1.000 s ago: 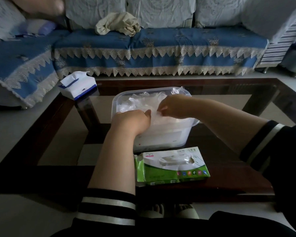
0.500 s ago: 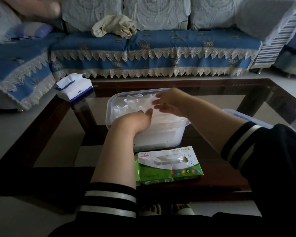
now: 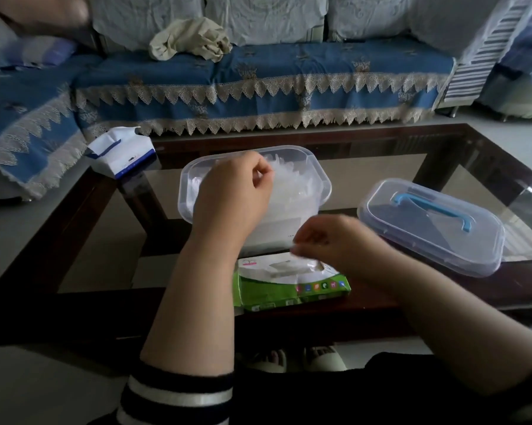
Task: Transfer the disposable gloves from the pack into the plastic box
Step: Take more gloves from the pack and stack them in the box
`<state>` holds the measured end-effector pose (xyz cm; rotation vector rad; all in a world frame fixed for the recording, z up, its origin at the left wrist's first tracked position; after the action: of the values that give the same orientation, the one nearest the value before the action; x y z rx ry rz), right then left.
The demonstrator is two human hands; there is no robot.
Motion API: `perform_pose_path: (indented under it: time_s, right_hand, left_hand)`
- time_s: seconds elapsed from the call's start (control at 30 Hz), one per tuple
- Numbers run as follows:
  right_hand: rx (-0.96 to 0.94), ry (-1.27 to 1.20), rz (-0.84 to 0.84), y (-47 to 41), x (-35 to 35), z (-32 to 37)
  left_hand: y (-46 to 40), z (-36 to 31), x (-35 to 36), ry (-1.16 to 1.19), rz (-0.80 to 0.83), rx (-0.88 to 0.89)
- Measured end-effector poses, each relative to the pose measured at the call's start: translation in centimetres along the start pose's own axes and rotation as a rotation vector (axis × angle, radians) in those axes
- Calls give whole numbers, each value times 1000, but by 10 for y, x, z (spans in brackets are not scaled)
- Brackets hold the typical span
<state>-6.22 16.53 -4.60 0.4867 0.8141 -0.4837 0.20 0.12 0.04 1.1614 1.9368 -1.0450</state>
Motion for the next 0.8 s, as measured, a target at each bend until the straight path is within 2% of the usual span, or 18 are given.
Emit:
perform_pose_path:
  time_s: [0.07, 0.17, 0.27, 0.4, 0.57, 0.67, 0.8]
  right_hand:
    - [18, 109, 123, -3, 20, -13]
    - [34, 124, 158, -11, 35, -24]
    - [24, 68, 71, -17, 43, -28]
    - [-28, 74, -18, -21, 47, -27]
    - [-117, 60, -147, -19, 41, -22]
    - [-125, -119, -198, -15, 29, -20]
    - [-183, -526, -406, -1, 0, -11]
  left_hand:
    - [16, -8, 7, 111, 267, -41]
    - [29, -5, 25, 35, 732, -127]
    - [34, 1, 51, -153, 955, -148]
    - [37, 9, 75, -296, 893, -103]
    - [37, 15, 80, -254, 816, -126]
    - [35, 17, 81, -237, 846, -143]
    - [32, 15, 82, -340, 922, -136]
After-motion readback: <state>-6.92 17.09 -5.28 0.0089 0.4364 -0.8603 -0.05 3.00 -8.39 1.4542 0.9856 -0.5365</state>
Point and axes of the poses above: each hand's wrist, its own y-axis away from the middle knuckle, its own x-axis out of the palm, z = x × y, the point moved 1 cm from there along -y, towards the middle knuckle, and after that the axes turned 13 degrees about z, right-handed, at the moved point
